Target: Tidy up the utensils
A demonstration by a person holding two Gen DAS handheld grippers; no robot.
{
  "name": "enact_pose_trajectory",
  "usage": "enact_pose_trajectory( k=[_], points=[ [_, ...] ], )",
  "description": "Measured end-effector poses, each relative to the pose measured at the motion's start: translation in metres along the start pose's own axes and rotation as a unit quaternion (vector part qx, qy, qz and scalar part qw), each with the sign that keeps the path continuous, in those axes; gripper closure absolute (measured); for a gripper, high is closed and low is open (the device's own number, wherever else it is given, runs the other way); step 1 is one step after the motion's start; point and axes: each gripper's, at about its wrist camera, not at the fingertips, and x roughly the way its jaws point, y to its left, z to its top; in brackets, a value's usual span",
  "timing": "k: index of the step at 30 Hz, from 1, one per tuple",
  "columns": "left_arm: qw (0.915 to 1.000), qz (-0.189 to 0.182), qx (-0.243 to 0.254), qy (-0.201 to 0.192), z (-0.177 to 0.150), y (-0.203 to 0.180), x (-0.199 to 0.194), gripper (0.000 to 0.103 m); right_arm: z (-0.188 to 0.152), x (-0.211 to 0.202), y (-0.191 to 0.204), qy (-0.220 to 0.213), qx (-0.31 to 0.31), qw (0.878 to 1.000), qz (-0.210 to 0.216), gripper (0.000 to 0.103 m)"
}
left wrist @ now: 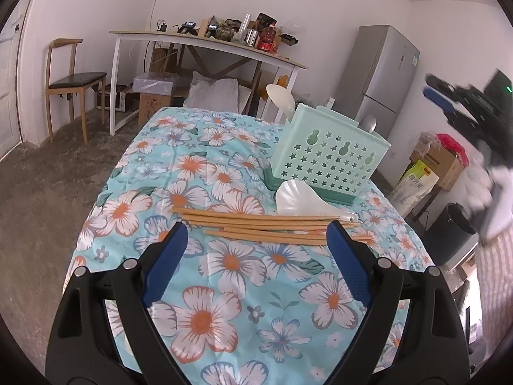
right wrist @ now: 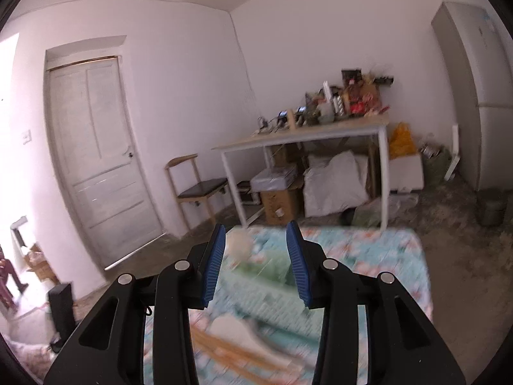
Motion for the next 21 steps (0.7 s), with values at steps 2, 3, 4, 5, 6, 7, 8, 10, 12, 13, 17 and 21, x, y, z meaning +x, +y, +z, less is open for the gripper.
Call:
enact_pose_trajectory(
  k=[2,3,4,5,6,7,8,10,12,13,17,21],
  points=[
    [1.0,0.001,0.0,0.002,0.0,-0.001,0.002,0.019,-0.023,0.003,0.004,0.028,0.015,0.999,0.01,0.064],
    [1.0,0.003,0.001,0.004,0.0,-0.003,0.004,0.019,-0.035,0.007,0.006,0.046,0.018,0.999,0.008,0.064],
    [1.0,0.004,0.001,0.006,0.0,-0.003,0.006,0.019,-0.05,0.014,0.006,0.066,0.027,0.997,0.008,0.064],
    [0.9999,0.006,0.0,0.01,-0.001,-0.004,0.008,0.019,-0.062,0.021,0.004,0.086,0.042,0.995,0.011,0.064],
    [0.9999,0.008,-0.001,0.013,-0.002,-0.005,0.01,0.019,-0.077,0.034,0.001,0.114,0.066,0.991,0.016,0.065],
    [0.9997,0.011,-0.003,0.02,-0.003,-0.006,0.013,0.019,-0.084,0.042,-0.001,0.13,0.079,0.988,0.018,0.068],
    [0.9996,0.014,-0.003,0.024,-0.003,-0.006,0.015,0.019,-0.094,0.055,-0.002,0.151,0.093,0.984,0.018,0.069],
    [0.9993,0.021,-0.003,0.029,-0.004,-0.007,0.017,0.019,-0.108,0.078,-0.002,0.179,0.109,0.977,0.025,0.075],
    [0.9992,0.025,-0.003,0.03,-0.004,-0.007,0.017,0.019,-0.116,0.093,0.001,0.198,0.113,0.973,0.033,0.078],
    [0.9992,0.028,-0.002,0.029,-0.004,-0.007,0.017,0.019,-0.12,0.104,0.003,0.21,0.112,0.971,0.035,0.082],
    [0.9989,0.037,-0.008,0.028,-0.004,-0.004,0.015,0.019,-0.133,0.136,0.009,0.244,0.105,0.964,0.034,0.088],
    [0.9986,0.043,-0.015,0.029,-0.006,0.001,0.015,0.019,-0.149,0.156,0.012,0.284,0.094,0.954,0.027,0.092]
  ],
)
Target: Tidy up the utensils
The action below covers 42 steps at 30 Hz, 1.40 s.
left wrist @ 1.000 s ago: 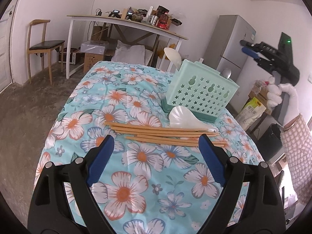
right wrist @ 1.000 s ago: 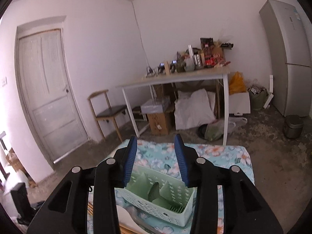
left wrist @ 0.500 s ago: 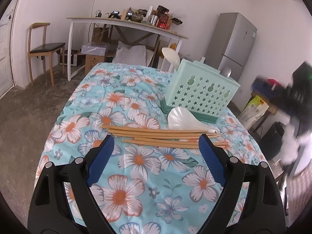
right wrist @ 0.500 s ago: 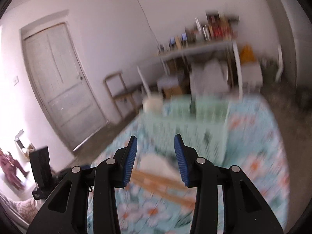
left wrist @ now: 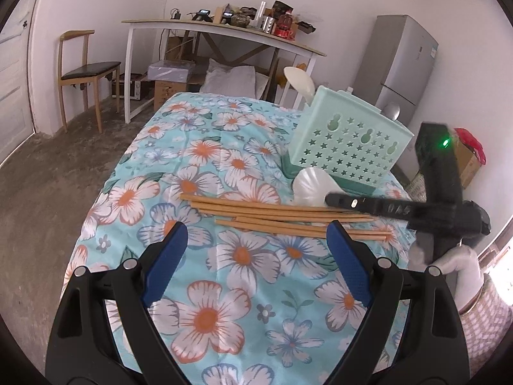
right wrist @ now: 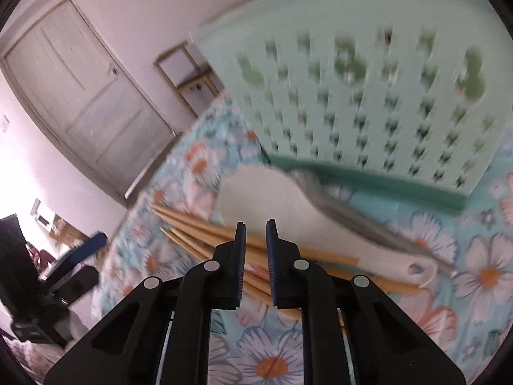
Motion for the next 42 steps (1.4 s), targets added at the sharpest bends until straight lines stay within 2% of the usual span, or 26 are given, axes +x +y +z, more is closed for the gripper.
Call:
enact_pose_trajectory(
  k=[3,10,16,18,21,25,28,30,34,42],
  points=[
    [1.0,0.0,-0.006,0.005,-0.002,0.005,0.004,0.019,-0.014,0.006,0.005,0.019,-0.007,1.0,0.006,0.092],
    [0.9998,-0.008,-0.018,0.009,-0.002,0.009,0.008,0.019,-0.043,-0.005,0.019,0.034,-0.029,0.999,0.01,0.092],
    [0.9996,-0.011,-0.024,0.005,-0.006,0.016,0.0,0.019,-0.057,-0.011,0.035,0.054,-0.041,0.998,0.003,0.092],
    [0.9996,-0.011,-0.025,0.002,-0.007,0.018,-0.003,0.019,-0.054,-0.016,0.039,0.05,-0.044,0.998,-0.004,0.092],
    [0.9996,-0.009,-0.028,0.0,-0.008,0.023,-0.007,0.019,-0.036,-0.019,0.046,0.018,-0.05,0.999,-0.014,0.091],
    [0.9994,-0.012,-0.034,0.003,-0.011,0.027,-0.01,0.019,-0.015,-0.005,0.049,-0.009,-0.061,0.997,-0.038,0.091],
    [0.9992,-0.015,-0.037,0.001,-0.014,0.029,-0.014,0.019,-0.023,0.017,0.044,0.021,-0.058,0.997,-0.054,0.091],
    [0.9991,-0.016,-0.04,0.002,-0.016,0.032,-0.015,0.019,-0.031,0.01,0.046,0.016,-0.064,0.997,-0.047,0.09],
    [0.9989,-0.021,-0.042,0.001,-0.019,0.035,-0.014,0.019,-0.048,-0.006,0.049,0.022,-0.066,0.997,-0.04,0.079],
    [0.9988,-0.035,-0.03,0.013,-0.02,0.028,-0.004,0.019,-0.066,-0.031,0.036,0.013,-0.027,0.999,-0.027,0.075]
  ],
)
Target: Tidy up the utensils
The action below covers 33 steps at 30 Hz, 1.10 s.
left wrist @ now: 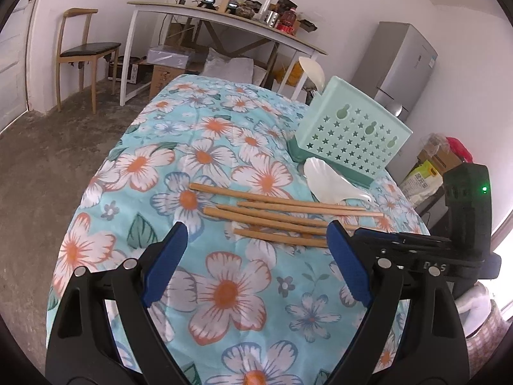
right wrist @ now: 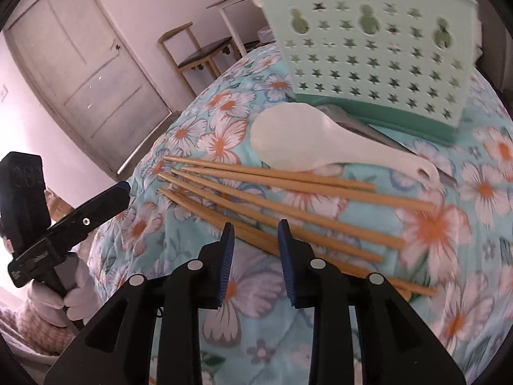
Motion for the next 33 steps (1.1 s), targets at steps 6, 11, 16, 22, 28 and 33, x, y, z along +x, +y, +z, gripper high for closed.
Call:
enact_pose_trajectory(
  k=[6,11,16,22,28,33],
  points=[
    [1.0,0.003,0.0,-0.005,0.001,-0.003,-0.001,0.019,-0.01,-0.026,-0.009,-0.024,0.028,0.999,0.018,0.074],
    [1.0,0.004,0.002,-0.008,0.007,-0.012,0.0,0.019,-0.009,-0.051,-0.02,-0.065,0.037,0.997,0.008,0.074],
    [0.9999,0.005,0.012,-0.009,0.012,-0.026,0.004,0.019,-0.006,-0.063,-0.029,-0.087,0.035,0.996,-0.01,0.065],
    [0.9997,0.01,0.024,-0.004,0.019,-0.039,0.016,0.019,-0.011,-0.069,-0.045,-0.102,0.05,0.994,-0.004,0.064],
    [0.9995,0.017,0.028,-0.005,0.033,-0.048,0.03,0.019,-0.014,-0.07,-0.062,-0.112,0.068,0.991,0.006,0.064],
    [0.9997,0.017,0.017,0.0,0.042,-0.051,0.044,0.019,-0.015,-0.071,-0.072,-0.12,0.072,0.99,0.009,0.064]
  ],
)
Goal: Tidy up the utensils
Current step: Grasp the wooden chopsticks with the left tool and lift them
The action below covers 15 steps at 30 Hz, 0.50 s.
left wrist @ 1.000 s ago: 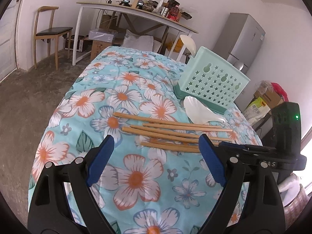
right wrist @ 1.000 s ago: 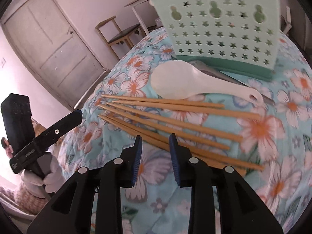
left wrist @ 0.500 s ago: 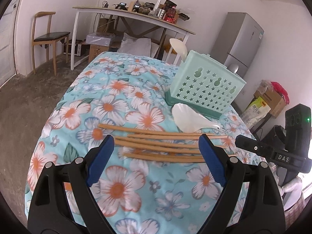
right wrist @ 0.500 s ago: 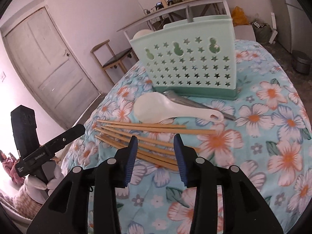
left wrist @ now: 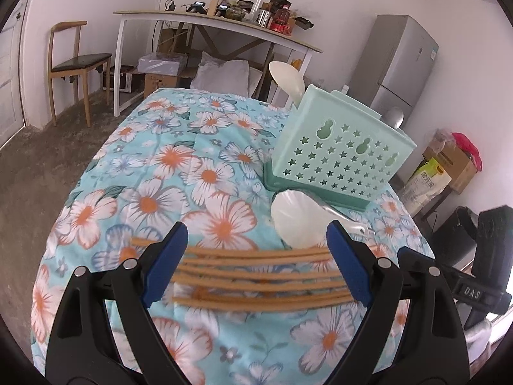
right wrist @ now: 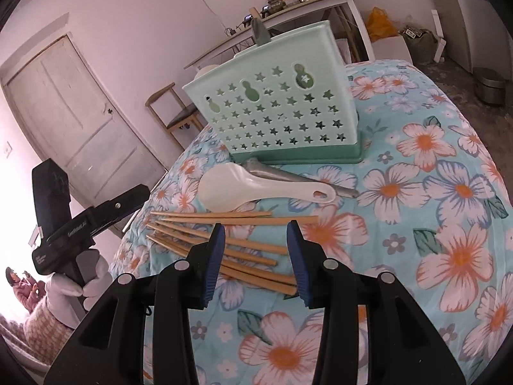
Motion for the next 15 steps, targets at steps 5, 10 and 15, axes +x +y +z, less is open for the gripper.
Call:
enact_pose_trajectory(
  k=[5,10,15],
  points=[
    [0.9999,-0.006,0.0,0.009,0.011,-0.007,0.014,0.019,0.0,-0.004,-0.012,-0.009,0.01,1.0,0.01,0.064],
    [0.9981,-0.018,-0.037,0.045,0.021,-0.002,0.041,0.034,0.0,-0.007,-0.02,-0.02,0.022,0.999,0.021,0.064],
    [0.9933,-0.032,-0.071,0.085,0.023,0.007,0.066,0.048,-0.001,-0.008,-0.026,-0.021,0.028,0.999,0.027,0.064]
  ],
)
